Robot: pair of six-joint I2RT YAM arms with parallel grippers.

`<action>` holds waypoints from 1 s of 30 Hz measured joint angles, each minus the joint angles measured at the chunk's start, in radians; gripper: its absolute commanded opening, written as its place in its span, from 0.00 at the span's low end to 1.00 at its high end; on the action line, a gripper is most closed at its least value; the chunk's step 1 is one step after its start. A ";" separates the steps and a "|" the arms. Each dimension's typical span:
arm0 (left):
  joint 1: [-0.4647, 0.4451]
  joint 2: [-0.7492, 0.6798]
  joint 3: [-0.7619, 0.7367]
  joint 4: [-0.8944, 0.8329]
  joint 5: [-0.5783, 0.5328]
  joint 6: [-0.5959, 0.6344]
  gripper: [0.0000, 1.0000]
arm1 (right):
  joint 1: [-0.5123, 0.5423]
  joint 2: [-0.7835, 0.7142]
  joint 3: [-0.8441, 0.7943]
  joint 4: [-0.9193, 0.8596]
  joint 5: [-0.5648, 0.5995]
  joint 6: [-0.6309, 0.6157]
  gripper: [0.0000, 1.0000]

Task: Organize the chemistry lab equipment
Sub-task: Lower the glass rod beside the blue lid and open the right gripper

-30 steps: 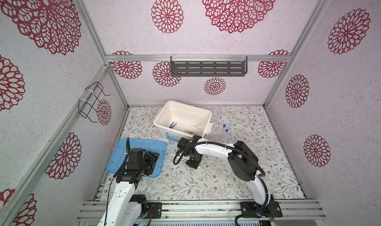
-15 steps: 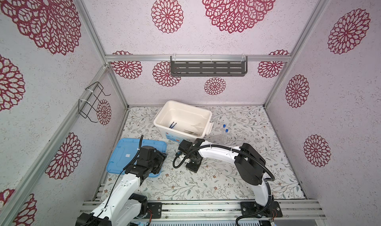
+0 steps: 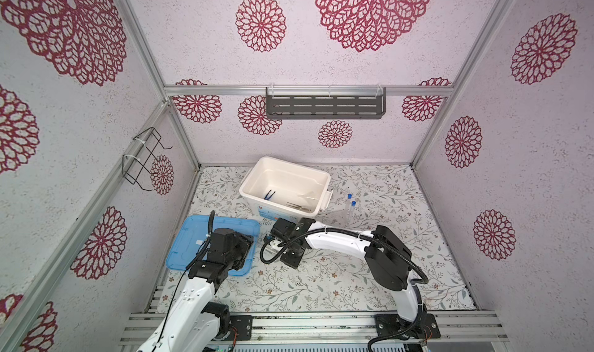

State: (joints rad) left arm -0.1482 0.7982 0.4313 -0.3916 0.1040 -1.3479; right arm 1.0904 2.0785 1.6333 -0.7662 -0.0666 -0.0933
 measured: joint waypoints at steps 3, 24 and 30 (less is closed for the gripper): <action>0.047 -0.013 0.000 -0.008 0.011 0.017 0.68 | 0.009 0.031 0.038 0.008 -0.003 -0.001 0.00; 0.116 0.143 -0.006 0.000 0.093 0.133 0.64 | 0.036 0.091 0.099 0.057 -0.034 0.069 0.40; 0.116 0.111 -0.010 0.001 0.093 0.133 0.65 | 0.023 0.091 0.105 0.089 -0.015 0.088 0.44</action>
State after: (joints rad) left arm -0.0319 0.9092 0.4217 -0.3904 0.1970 -1.2152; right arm 1.1130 2.1693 1.7386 -0.6769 -0.0814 -0.0051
